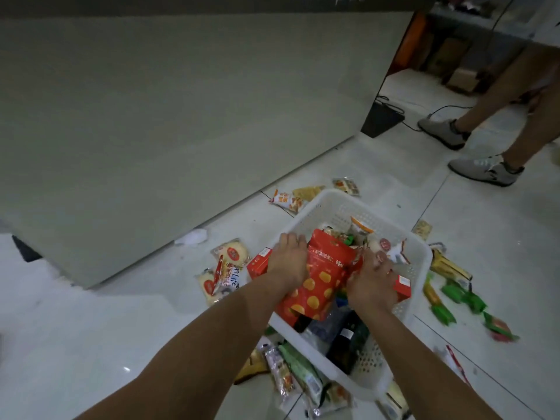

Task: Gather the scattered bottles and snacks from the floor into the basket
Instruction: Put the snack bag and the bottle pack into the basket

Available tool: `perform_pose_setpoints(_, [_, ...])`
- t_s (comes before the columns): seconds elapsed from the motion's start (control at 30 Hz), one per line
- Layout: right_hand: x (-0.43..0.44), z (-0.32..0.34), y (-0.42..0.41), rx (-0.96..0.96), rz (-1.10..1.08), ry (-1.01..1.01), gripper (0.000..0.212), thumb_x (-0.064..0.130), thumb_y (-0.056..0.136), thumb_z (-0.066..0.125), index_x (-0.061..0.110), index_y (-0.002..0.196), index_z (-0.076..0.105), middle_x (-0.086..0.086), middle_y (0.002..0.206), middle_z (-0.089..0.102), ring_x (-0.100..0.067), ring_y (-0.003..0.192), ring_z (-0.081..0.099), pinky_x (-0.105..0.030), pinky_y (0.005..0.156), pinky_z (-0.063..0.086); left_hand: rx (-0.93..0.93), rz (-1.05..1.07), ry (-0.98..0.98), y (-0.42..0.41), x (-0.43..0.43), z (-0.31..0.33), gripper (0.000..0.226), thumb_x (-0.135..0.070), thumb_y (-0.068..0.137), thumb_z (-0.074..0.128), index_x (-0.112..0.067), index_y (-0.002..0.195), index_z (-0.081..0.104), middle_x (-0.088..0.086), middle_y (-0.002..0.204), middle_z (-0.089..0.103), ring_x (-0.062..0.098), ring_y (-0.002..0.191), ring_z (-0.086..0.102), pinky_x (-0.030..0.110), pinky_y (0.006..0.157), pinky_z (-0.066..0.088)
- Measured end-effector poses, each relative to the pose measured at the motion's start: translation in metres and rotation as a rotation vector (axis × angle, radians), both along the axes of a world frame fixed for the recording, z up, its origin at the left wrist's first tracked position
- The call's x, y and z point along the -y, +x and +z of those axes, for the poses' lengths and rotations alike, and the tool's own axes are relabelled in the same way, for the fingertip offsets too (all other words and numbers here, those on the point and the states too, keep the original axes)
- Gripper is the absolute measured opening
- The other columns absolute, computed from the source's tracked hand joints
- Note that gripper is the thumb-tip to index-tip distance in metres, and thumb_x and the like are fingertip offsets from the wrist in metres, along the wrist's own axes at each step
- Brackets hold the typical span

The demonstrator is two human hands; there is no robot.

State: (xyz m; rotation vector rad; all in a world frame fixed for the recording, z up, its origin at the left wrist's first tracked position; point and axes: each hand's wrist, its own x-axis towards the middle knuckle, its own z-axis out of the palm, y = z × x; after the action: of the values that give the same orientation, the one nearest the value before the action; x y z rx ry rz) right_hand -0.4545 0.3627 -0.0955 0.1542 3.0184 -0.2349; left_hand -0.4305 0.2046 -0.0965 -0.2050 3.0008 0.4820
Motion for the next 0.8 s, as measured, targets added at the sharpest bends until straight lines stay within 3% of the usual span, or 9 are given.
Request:
perform_pose_setpoints(0.1, [-0.017,-0.002,0.01,0.051,0.017,0.056,0.074,0.045,0.091,0.048,0.024,0.149,0.007,-0.011,0.153,0.01,-0.034,0.136,0.018,-0.046,0.097,0.039,-0.009,0.014,0.014,0.009,0.008,0.005,0.083,-0.041,0.083,0.067,-0.008,0.145,0.023,0.014,0.141,0.027,0.031,0.129,0.025,0.039,0.106,0.028])
perform_pose_setpoints(0.27, [-0.041,-0.003,0.017,0.008,0.127,0.12,0.061,0.053,0.094,0.034,0.029,0.147,0.018,-0.006,0.153,0.015,-0.03,0.138,0.016,-0.048,0.107,0.028,-0.004,-0.055,-0.067,0.012,0.022,0.009,0.089,-0.053,0.089,0.054,-0.011,0.152,0.007,0.012,0.158,0.002,0.032,0.145,-0.001,0.045,0.117,0.004])
perform_pose_setpoints(0.43, [-0.047,0.008,0.019,0.024,0.177,0.146,0.06,0.056,0.095,0.025,0.031,0.149,0.013,-0.009,0.155,0.012,-0.03,0.141,0.014,-0.048,0.115,0.016,0.03,-0.063,-0.115,0.023,0.034,0.009,0.088,-0.061,0.091,0.039,-0.017,0.152,-0.006,0.008,0.159,-0.014,0.028,0.146,-0.016,0.049,0.116,-0.007])
perform_pose_setpoints(0.6, [-0.046,0.036,0.001,-0.027,0.264,0.137,0.06,0.055,0.096,0.022,0.032,0.15,0.012,-0.004,0.158,0.008,-0.028,0.145,0.005,-0.048,0.117,0.001,0.027,-0.052,-0.186,0.029,0.038,0.018,0.09,-0.06,0.091,0.041,-0.019,0.152,-0.011,0.008,0.158,-0.021,0.027,0.144,-0.022,0.048,0.115,-0.013])
perform_pose_setpoints(0.8, [-0.055,0.137,0.007,0.04,0.229,0.19,0.062,0.056,0.096,0.019,0.03,0.151,0.007,-0.005,0.159,0.005,-0.026,0.147,0.0,-0.054,0.115,-0.004,0.079,-0.071,-0.265,0.027,0.037,0.124,0.094,-0.054,0.092,0.047,-0.018,0.149,-0.019,0.008,0.156,-0.026,0.027,0.143,-0.025,0.046,0.11,-0.019])
